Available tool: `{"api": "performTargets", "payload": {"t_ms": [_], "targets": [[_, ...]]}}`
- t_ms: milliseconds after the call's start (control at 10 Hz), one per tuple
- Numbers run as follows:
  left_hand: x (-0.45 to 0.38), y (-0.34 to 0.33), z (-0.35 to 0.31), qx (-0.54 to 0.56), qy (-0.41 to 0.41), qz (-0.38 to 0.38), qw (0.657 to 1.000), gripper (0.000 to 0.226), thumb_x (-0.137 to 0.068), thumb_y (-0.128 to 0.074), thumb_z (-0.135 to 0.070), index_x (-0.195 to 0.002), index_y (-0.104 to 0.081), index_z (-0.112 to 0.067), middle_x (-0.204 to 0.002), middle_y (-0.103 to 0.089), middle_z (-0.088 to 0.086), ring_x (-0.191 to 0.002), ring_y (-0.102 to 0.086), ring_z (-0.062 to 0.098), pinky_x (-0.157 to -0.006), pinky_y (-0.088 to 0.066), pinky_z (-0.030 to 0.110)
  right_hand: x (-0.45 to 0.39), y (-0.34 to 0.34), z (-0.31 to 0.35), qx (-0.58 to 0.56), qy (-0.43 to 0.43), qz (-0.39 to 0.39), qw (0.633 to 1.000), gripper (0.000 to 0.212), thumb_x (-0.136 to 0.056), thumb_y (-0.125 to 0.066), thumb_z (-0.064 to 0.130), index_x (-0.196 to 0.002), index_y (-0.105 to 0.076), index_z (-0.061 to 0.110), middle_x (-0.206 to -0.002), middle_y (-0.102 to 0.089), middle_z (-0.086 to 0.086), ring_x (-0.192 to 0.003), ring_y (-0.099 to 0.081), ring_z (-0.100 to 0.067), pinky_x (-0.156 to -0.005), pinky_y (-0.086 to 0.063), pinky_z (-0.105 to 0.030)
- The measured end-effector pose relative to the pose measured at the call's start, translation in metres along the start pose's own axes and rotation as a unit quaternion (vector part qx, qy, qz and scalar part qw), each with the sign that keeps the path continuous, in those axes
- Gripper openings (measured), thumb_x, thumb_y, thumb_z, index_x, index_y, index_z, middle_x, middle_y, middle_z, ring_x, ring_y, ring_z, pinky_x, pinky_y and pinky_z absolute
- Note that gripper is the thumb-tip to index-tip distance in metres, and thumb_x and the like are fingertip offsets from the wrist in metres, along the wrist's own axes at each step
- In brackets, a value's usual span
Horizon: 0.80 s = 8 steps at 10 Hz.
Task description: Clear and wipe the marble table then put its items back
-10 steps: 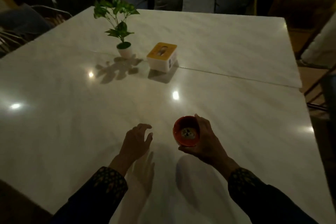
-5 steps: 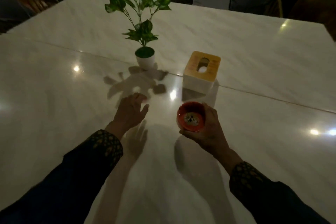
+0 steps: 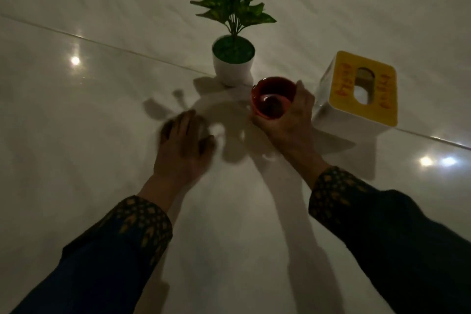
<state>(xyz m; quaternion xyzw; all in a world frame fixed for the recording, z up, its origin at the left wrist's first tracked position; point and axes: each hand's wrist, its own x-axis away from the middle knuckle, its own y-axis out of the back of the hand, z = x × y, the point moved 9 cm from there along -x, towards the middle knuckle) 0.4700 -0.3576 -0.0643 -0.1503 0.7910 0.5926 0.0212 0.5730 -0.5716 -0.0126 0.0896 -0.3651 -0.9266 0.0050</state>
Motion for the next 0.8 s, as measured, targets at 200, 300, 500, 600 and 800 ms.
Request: {"api": "performTargets", "payload": {"t_ms": [200, 300, 500, 600, 800], "targets": [[0.0, -0.002, 0.005, 0.009, 0.006, -0.03, 0.999, 0.054, -0.091, -0.045, -0.044, -0.135, -0.05, -0.012, -0.142, -0.049, 0.01, -0.128, -0.047, 0.032, -0.112, -0.026, 0.045, -0.035, -0.021, -0.025, 0.003, -0.067, 0.0, 0.998, 0.128, -0.059, -0.088, 0.047, -0.152, -0.009, 0.01, -0.152, -0.02, -0.008, -0.139, -0.026, -0.022, -0.106, -0.024, -0.022], [-0.001, -0.001, 0.006, 0.016, 0.013, -0.037, 0.999, 0.055, -0.09, -0.045, -0.045, -0.134, -0.051, -0.012, -0.142, -0.049, 0.01, -0.129, -0.047, 0.032, -0.113, -0.026, 0.046, -0.045, -0.03, -0.029, 0.007, -0.077, -0.005, 0.997, 0.128, -0.059, -0.088, 0.047, -0.152, -0.009, 0.01, -0.151, -0.021, -0.009, -0.138, -0.028, -0.024, -0.111, -0.029, -0.028], [-0.003, -0.002, 0.008, 0.039, 0.024, -0.025, 0.999, 0.058, -0.089, -0.043, -0.049, -0.136, -0.05, -0.015, -0.144, -0.047, 0.008, -0.131, -0.044, 0.03, -0.115, -0.024, 0.045, -0.055, -0.04, -0.03, 0.009, -0.103, -0.019, 0.994, 0.124, -0.066, -0.084, 0.048, -0.153, -0.006, 0.007, -0.152, -0.019, -0.012, -0.14, -0.026, -0.028, -0.114, -0.031, -0.037], [-0.002, -0.001, 0.009, 0.055, 0.023, -0.024, 0.998, 0.057, -0.088, -0.046, -0.047, -0.135, -0.05, -0.015, -0.143, -0.048, 0.007, -0.13, -0.045, 0.03, -0.115, -0.023, 0.044, -0.049, -0.041, -0.025, 0.002, -0.103, 0.005, 0.995, 0.129, -0.065, -0.084, 0.047, -0.153, 0.001, 0.009, -0.158, -0.007, -0.013, -0.146, -0.011, -0.028, -0.118, -0.015, -0.034], [0.004, 0.023, 0.01, 0.195, 0.052, -0.078, 0.976, 0.055, -0.089, -0.056, -0.043, -0.133, -0.049, -0.011, -0.133, -0.055, 0.008, -0.119, -0.055, 0.028, -0.109, -0.036, 0.04, 0.018, -0.033, 0.008, 0.059, -0.013, 0.05, 0.997, 0.121, -0.076, -0.074, 0.053, -0.153, 0.008, 0.009, -0.161, 0.015, -0.01, -0.148, 0.013, -0.024, -0.12, 0.003, -0.033]]}}
